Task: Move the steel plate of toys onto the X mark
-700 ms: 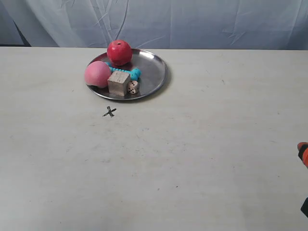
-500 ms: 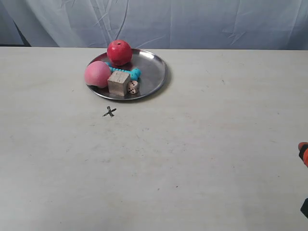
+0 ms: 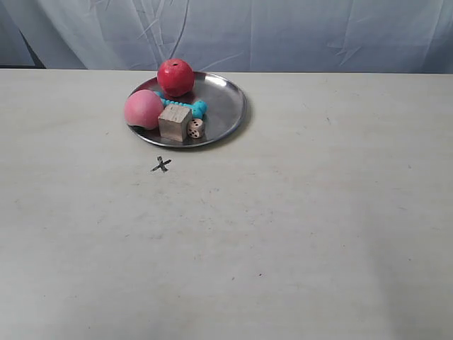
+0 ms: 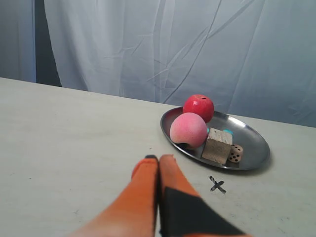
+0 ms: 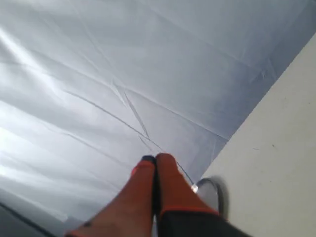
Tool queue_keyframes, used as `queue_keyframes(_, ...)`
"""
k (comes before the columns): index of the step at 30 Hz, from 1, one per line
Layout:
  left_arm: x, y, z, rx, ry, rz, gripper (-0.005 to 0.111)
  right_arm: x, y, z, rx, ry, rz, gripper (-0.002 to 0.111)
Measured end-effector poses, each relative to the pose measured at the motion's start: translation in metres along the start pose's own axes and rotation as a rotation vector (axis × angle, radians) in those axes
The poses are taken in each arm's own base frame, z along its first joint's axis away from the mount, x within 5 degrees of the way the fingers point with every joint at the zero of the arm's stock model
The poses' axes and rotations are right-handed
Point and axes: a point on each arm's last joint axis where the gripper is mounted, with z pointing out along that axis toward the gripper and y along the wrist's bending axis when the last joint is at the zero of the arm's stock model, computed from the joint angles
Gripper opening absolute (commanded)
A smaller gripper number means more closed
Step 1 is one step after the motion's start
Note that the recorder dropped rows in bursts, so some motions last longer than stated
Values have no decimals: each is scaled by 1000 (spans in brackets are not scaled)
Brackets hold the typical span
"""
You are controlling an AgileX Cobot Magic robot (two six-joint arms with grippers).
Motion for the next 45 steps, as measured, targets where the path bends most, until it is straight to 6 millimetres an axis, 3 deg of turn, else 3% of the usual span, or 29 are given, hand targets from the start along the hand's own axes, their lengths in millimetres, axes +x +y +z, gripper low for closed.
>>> queue_keyframes(4, 0, 0, 0, 0, 0, 0, 0, -15, 1, -1, 22, -147, 72, 0)
queue_keyframes(7, -1, 1, 0, -8, -11, 26, 0, -36, 23, -4, -64, -321, -226, 0)
queue_keyframes(10, -7, 6, 0, -76, -67, 300, 0, -41, 39, 7, -71, -320, -387, 0)
queue_keyframes(11, -13, 7, -1, -106, -130, 345, 0, -40, 43, 18, -46, -280, -422, 0)
queue_keyframes(13, -21, 9, -3, -124, -217, 259, 0, -36, 46, 31, -11, -201, -461, 0)
queue_keyframes(19, -48, 19, -16, -127, -582, -312, 0, -16, 62, 81, 62, 163, -594, 0)
queue_keyframes(23, -69, 15, -29, -134, -769, -194, 0, 0, 70, 116, 95, 410, -623, 0)
queue_keyframes(26, -89, 6, -29, -121, -726, -105, 0, 12, 75, 147, 120, 569, -622, 0)
queue_keyframes(29, -109, 2, -12, -149, -616, -23, 0, 24, 76, 177, 142, 703, -607, 0)
queue_keyframes(32, -138, 1, 17, -176, -519, -9, 0, 32, 79, 206, 148, 782, -598, 0)
queue_keyframes(36, -176, -1, 89, -181, -301, -20, 0, 42, 83, 245, 144, 862, -591, 0)
queue_keyframes(39, -183, 3, 161, -168, -75, -32, 0, 54, 77, 274, 149, 941, -589, 0)
queue_keyframes(43, -179, 7, 249, -125, 190, -82, 0, 73, 68, 312, 140, 1060, -587, 0)
queue_keyframes(45, -164, 10, 293, -96, 343, -130, 0, 82, 63, 331, 123, 1125, -593, 0)
